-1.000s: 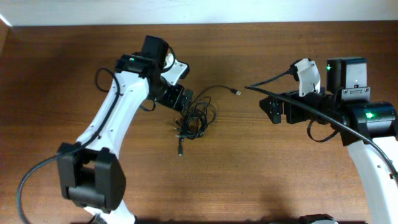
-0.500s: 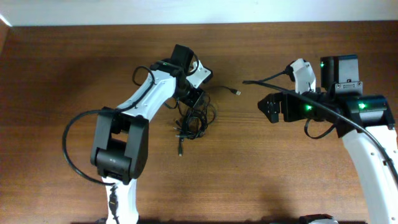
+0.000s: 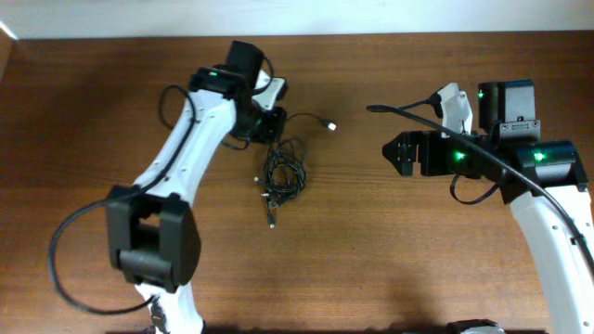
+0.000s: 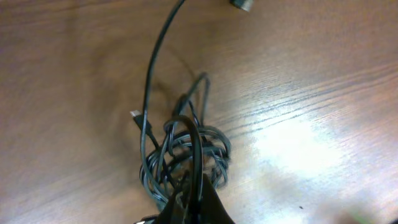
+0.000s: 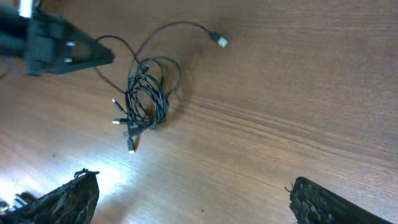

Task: Untangle cables
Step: 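Move both grippers toward the black cable bundle and lower over it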

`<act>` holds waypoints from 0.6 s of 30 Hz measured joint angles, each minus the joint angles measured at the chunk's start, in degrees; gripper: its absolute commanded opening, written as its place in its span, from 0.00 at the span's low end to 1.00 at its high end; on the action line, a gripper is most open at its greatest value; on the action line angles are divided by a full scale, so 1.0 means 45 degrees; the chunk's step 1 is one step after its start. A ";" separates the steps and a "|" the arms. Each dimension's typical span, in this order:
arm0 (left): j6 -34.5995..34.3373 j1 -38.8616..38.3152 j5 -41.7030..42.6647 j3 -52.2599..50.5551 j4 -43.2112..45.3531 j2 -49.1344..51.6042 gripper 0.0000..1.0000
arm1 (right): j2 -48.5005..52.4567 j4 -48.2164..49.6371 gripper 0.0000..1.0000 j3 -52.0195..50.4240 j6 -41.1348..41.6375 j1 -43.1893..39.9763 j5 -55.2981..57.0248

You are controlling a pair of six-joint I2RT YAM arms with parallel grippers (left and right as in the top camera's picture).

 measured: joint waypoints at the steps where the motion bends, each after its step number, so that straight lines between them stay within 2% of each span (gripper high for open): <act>1: -0.0311 0.0248 0.0000 0.0053 -0.0457 -0.0267 0.36 | 0.0019 0.0024 1.00 0.0000 0.0102 0.0000 -0.0112; 2: -0.0525 0.0461 0.0000 0.0073 -0.0719 -0.0413 0.79 | 0.0102 0.0068 1.00 0.0000 0.0170 0.0000 -0.0301; 3: -0.0617 0.0636 -0.0019 0.0083 -0.0962 -0.0481 0.92 | 0.0233 0.0121 1.00 0.0005 0.0194 0.0005 -0.0432; 4: -0.0767 0.0797 -0.0058 0.0083 -0.1141 -0.0495 0.94 | 0.0491 0.0180 1.00 0.0005 0.0223 0.0063 -0.0505; 7: -0.0724 0.0835 -0.0792 0.0117 -0.1545 -0.0495 0.93 | 0.1355 0.0325 1.00 0.0005 0.0282 0.0573 -0.0636; 10: -0.0520 0.0835 -0.1545 0.0355 -0.1996 -0.0860 0.85 | 0.1574 0.0539 1.00 0.0005 0.0350 0.0816 -0.0714; 13: -0.0466 0.0811 -0.1486 0.0403 -0.2375 -0.1846 0.78 | 0.1574 0.0777 1.00 0.0005 0.0374 0.0816 -0.0704; 18: -0.1020 0.0121 -0.1292 -0.0962 -0.0627 -0.1880 0.74 | 0.1574 0.0913 1.00 0.0010 0.0937 0.0816 0.0350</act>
